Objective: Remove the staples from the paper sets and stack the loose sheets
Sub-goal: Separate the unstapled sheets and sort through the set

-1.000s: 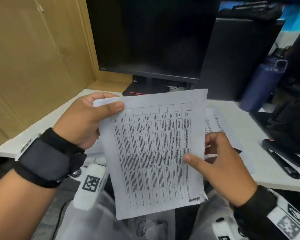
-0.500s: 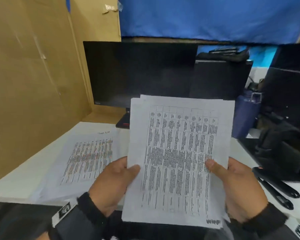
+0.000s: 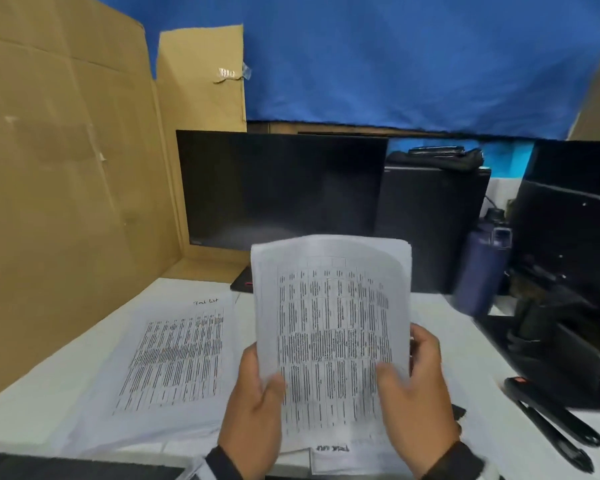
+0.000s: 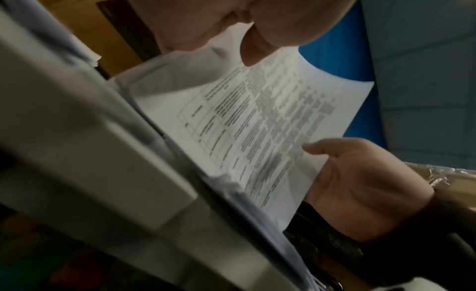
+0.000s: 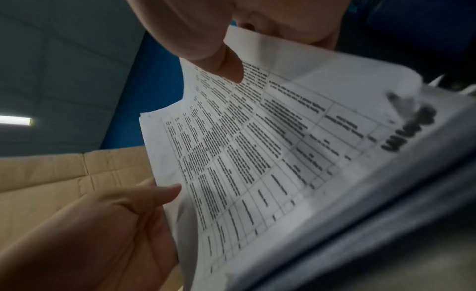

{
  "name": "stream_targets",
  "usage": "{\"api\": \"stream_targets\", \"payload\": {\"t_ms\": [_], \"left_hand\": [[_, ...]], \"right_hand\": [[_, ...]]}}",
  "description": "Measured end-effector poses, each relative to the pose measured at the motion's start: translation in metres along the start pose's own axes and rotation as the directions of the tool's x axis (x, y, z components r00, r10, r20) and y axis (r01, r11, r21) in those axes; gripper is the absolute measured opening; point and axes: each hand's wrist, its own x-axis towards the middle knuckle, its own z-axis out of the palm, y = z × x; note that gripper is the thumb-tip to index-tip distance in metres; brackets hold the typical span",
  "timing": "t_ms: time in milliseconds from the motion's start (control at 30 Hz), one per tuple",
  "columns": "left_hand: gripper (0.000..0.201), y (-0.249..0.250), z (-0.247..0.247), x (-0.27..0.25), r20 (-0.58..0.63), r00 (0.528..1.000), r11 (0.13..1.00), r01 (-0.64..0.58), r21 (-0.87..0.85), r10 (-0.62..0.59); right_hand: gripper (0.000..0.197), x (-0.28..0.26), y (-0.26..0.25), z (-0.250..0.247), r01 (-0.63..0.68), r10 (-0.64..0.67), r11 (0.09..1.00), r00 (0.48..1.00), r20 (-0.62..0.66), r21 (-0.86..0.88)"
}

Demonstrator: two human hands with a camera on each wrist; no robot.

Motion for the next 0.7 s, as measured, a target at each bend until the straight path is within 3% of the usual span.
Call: {"api": "stream_targets", "payload": {"t_ms": [100,267,400,467,567,700], "left_hand": [[0.041,-0.002,0.003,0.000,-0.037,0.999,1.000,-0.020,0.001,0.020],[0.031,0.005,0.005,0.011,-0.119,0.984,0.990,-0.141,-0.033,0.136],[0.030,-0.008,0.007,0.012,-0.088,0.996,0.987,-0.026,-0.157,0.012],[0.028,-0.012,0.004,0.011,-0.135,0.990,0.971,0.003,-0.239,-0.036],[0.033,-0.008,-0.004,0.015,-0.190,0.982,0.964,-0.060,-0.260,0.010],[0.026,0.011,-0.013,0.023,-0.172,0.985,0.974,-0.048,-0.220,0.009]], "right_hand": [[0.042,-0.007,-0.001,0.006,0.036,-0.035,0.999,0.999,0.017,-0.001],[0.046,-0.007,-0.012,0.015,0.204,-0.204,0.979,0.979,-0.011,0.009],[0.050,-0.006,0.007,0.020,0.151,-0.151,0.988,0.988,-0.023,-0.017],[0.049,-0.007,0.014,0.019,0.098,-0.100,0.995,0.993,-0.060,-0.025],[0.049,0.000,0.015,0.012,0.113,-0.113,0.994,0.990,-0.089,-0.002],[0.033,0.013,0.001,0.008,0.167,-0.166,0.986,0.985,0.042,-0.006]]}}
